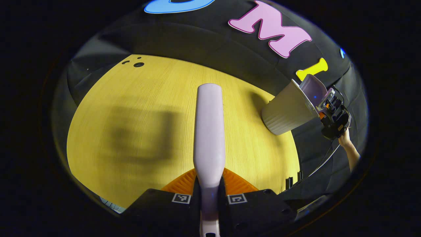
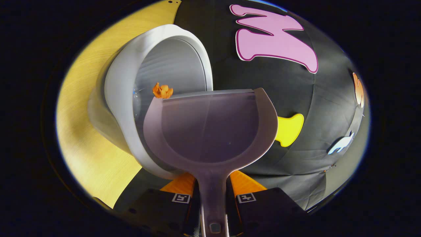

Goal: Pick up the small broom and dustpan from the desktop, sweep the trash into the dustpan with the broom, and then empty the trash into the garbage bin.

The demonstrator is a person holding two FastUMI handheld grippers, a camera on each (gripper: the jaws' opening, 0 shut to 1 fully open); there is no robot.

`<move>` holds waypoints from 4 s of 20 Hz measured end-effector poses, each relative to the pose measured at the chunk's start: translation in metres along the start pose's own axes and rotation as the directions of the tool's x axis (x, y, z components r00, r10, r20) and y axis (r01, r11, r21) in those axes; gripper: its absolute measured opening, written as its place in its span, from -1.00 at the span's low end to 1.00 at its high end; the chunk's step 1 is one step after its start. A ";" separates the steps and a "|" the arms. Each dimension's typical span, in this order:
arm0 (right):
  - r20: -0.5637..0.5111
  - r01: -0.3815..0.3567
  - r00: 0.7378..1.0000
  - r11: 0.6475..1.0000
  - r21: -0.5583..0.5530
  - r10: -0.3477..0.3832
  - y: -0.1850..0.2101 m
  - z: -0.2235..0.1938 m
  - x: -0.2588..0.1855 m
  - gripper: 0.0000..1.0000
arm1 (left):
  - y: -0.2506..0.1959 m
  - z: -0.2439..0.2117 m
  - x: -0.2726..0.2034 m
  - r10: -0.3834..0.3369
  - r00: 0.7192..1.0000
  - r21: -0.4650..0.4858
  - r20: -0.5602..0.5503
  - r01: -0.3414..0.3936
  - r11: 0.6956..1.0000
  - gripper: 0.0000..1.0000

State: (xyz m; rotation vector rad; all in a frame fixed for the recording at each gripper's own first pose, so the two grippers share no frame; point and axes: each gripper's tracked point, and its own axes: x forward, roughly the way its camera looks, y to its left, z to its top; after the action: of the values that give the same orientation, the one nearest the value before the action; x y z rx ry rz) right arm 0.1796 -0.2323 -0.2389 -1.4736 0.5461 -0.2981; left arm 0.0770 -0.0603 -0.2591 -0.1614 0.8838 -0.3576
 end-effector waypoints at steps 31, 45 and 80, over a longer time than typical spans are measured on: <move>0.331 -0.337 0.870 -0.050 0.940 0.366 -0.039 0.050 -0.045 -0.27 | 0.019 -0.014 -0.050 0.033 0.997 0.144 0.066 -0.042 0.989 -0.48; 0.387 -0.471 0.664 -0.045 0.881 0.640 0.026 0.057 -0.053 -0.26 | 0.072 -0.039 -0.012 0.122 0.992 0.218 0.027 -0.125 0.968 -0.41; 0.435 -0.563 0.670 0.030 0.826 0.602 -0.020 0.042 -0.071 0.99 | 0.040 -0.024 -0.034 0.226 0.959 0.288 0.172 -0.268 0.919 0.94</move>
State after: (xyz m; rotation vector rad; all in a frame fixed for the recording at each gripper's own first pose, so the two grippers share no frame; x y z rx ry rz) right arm 0.1437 -0.1622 -0.2069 0.0456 0.7803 0.0757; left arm 0.0484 -0.0102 -0.2606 0.2145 0.6936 -0.2400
